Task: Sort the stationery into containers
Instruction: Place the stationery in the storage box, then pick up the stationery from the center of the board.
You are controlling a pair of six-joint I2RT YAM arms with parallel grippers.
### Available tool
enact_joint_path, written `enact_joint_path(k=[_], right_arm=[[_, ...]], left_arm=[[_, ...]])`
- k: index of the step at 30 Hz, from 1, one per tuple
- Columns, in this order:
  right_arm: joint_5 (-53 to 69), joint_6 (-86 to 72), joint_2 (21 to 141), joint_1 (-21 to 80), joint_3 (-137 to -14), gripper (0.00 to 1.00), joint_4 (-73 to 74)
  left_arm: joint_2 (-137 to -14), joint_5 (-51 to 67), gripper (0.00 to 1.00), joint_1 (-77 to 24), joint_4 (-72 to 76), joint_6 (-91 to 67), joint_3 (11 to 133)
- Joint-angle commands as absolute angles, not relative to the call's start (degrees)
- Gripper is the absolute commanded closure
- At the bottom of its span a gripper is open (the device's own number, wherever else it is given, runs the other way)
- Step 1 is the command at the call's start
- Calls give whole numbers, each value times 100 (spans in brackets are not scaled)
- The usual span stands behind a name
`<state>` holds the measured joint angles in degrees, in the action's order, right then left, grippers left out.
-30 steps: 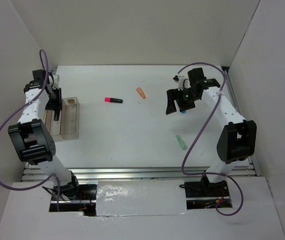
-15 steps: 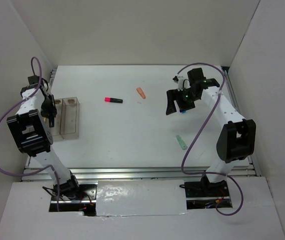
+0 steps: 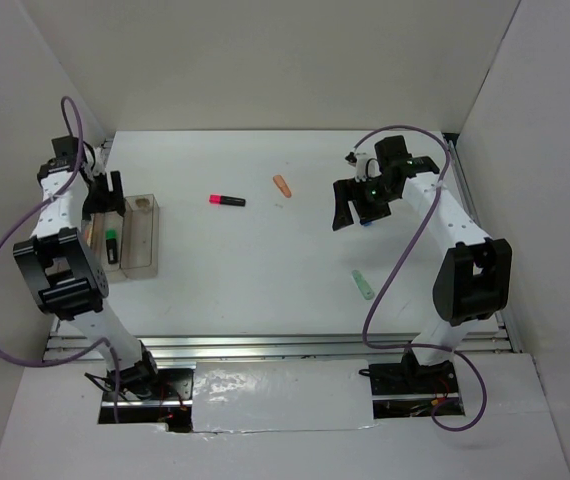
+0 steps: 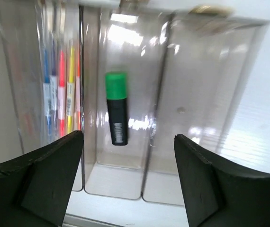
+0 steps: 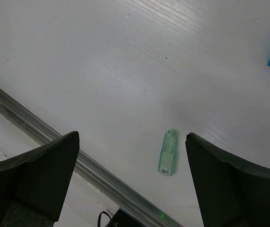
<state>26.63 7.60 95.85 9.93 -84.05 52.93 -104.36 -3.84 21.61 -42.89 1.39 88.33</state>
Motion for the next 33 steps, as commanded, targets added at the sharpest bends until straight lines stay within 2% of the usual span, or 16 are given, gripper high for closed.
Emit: enact_joint_path(k=[1, 4, 6, 9, 12, 16, 20, 23, 26, 28, 29, 31, 32, 33], right_arm=[[2540, 888, 9553, 1054, -8823, 1, 5221], [2382, 932, 10018, 1318, -9665, 4, 5273], [2294, 923, 10508, 1580, -10448, 7, 5317], [2145, 896, 11142, 2019, -11301, 15, 4993], [1926, 1054, 11853, 2520, -12109, 17, 4703], [1872, 1327, 12673, 2935, -13041, 12, 4292], [1741, 1143, 12928, 3163, -12263, 0, 2773], [1574, 1029, 13296, 3217, -12391, 0, 2628], [1599, 739, 13543, 3208, -12963, 0, 3092], [1661, 686, 13221, 3191, -12693, 0, 3207], [1687, 694, 13045, 3190, -12187, 0, 3191], [1661, 764, 12362, 3155, -11587, 0, 3138], [1661, 808, 12149, 3112, -11053, 0, 3164], [1670, 869, 11703, 3077, -10804, 0, 3260]], left_arm=[[-9502, 341, 11, 2057, -4210, 360, 9578], [-8984, 939, 12, 1830, -4061, 448, 9965], [-8588, 1307, 1, 1741, -3799, 501, 9941], [-7999, 2070, 1, 1661, -3307, 413, 9433], [-7551, 2381, 1, 1574, -2963, 273, 8871], [-7392, 2785, 1, 1547, -3163, 228, 8649], [-7173, 3146, 1, 1538, -3208, 264, 8263], [-7075, 3182, 1, 1407, -3138, 325, 7860], [-7162, 2980, 1, 978, -2979, 579, 7647], [-7662, 2804, 3, 600, -3284, 1295, 7995], [-7934, 2786, 6, 319, -3418, 1518, 8198], [-8874, 2463, 19, 54, -3593, 1547, 8672], [-9268, 1939, 23, -260, -3873, 1486, 9380], [-10090, 1586, 34, -368, -4050, 1155, 9813]])
